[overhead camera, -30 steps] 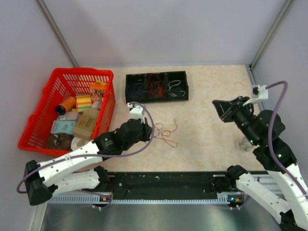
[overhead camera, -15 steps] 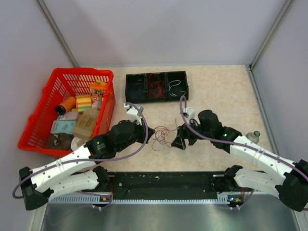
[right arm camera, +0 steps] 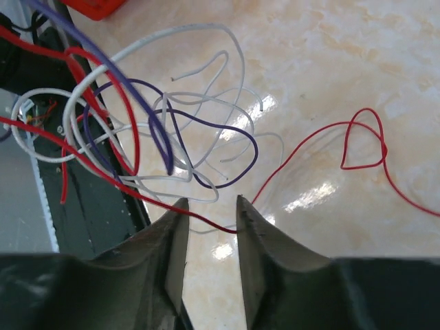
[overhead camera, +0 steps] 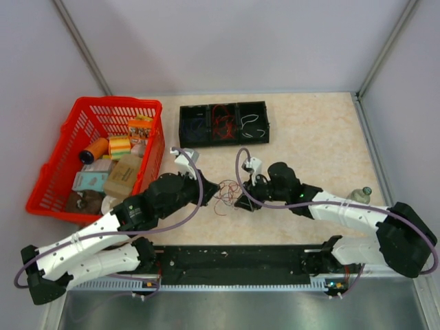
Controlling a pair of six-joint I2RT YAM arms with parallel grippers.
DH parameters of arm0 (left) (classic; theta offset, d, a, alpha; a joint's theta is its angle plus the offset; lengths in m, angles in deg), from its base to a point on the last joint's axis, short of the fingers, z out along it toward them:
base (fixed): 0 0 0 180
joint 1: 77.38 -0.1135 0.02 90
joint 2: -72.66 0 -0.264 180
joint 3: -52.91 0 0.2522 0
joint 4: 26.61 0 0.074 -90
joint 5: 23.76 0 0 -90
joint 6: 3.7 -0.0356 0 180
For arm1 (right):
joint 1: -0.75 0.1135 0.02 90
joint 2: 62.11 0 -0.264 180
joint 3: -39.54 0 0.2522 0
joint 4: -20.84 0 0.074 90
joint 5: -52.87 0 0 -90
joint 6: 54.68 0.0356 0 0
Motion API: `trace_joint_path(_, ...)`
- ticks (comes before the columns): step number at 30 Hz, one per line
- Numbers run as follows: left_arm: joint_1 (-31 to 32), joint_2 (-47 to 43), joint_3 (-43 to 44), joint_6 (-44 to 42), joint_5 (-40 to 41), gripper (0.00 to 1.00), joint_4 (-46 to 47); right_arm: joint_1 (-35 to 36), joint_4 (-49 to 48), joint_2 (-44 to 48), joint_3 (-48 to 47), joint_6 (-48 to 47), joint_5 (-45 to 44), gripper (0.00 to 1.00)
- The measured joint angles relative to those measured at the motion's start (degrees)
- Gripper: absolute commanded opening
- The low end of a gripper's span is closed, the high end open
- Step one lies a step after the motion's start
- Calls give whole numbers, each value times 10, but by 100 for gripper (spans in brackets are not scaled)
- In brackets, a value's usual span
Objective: Untangle the cables
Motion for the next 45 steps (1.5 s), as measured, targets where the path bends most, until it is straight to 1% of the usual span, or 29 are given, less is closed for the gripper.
trace_joint_path(1,0,0,0,0,0,0,0,1,-10,-1,2,-1,1,12)
trace_joint_path(2,0,0,0,0,2,0,-1,2,-16,-2,2,-3,0,0)
trace_joint_path(3,0,0,0,0,5,4,-2,4,-23,0,2,-1,-1,0)
trace_joint_path(4,0,0,0,2,13,19,-4,8,-30,4,2,1,-5,0)
trace_joint_path(5,0,0,0,5,23,39,-9,12,-34,12,3,5,-13,0)
trace_joint_path(6,0,0,0,8,36,53,-15,18,-35,23,5,9,-24,0)
trace_joint_path(7,0,0,0,8,46,57,-21,24,-32,40,7,15,-39,0)
trace_joint_path(9,-2,2,0,19,69,59,-30,33,-16,85,9,35,-70,0)
trace_joint_path(12,-6,14,0,20,82,60,-28,37,20,158,-3,72,-110,0)
trace_joint_path(13,-7,22,0,19,81,60,-26,38,46,177,-21,86,-125,0)
trace_joint_path(14,-7,29,0,16,80,63,-23,37,71,189,-47,97,-139,0)
trace_joint_path(16,-7,38,-2,13,75,75,-15,38,118,194,-117,116,-166,0)
trace_joint_path(17,-7,38,-8,12,70,78,-4,38,137,194,-155,122,-179,0)
trace_joint_path(20,-7,30,-29,11,57,80,19,38,182,190,-258,134,-201,0)
trace_joint_path(23,-7,20,-54,12,47,82,44,38,205,183,-338,134,-203,0)
trace_joint_path(26,-8,34,-65,11,38,93,71,38,220,170,-391,134,-193,0)
trace_joint_path(27,-10,48,-65,11,31,98,87,38,224,164,-406,134,-188,0)
trace_joint_path(31,-12,107,-65,11,-18,98,157,38,238,148,-437,135,-176,0)
trace_joint_path(34,-12,146,-63,10,-82,99,231,38,250,139,-451,135,-172,0)
trace_joint_path(38,-12,210,-45,11,-148,99,304,38,255,129,-475,141,-164,0)
trace_joint_path(41,-12,260,-30,9,-159,93,340,38,255,123,-494,149,-155,0)
trace_joint_path(42,-12,271,-27,9,-154,88,348,38,256,122,-500,151,-152,0)
trace_joint_path(43,-13,284,-25,8,-148,78,355,38,256,121,-509,155,-148,0)
trace_joint_path(45,-20,306,-24,8,-137,43,371,38,255,119,-529,162,-139,0)
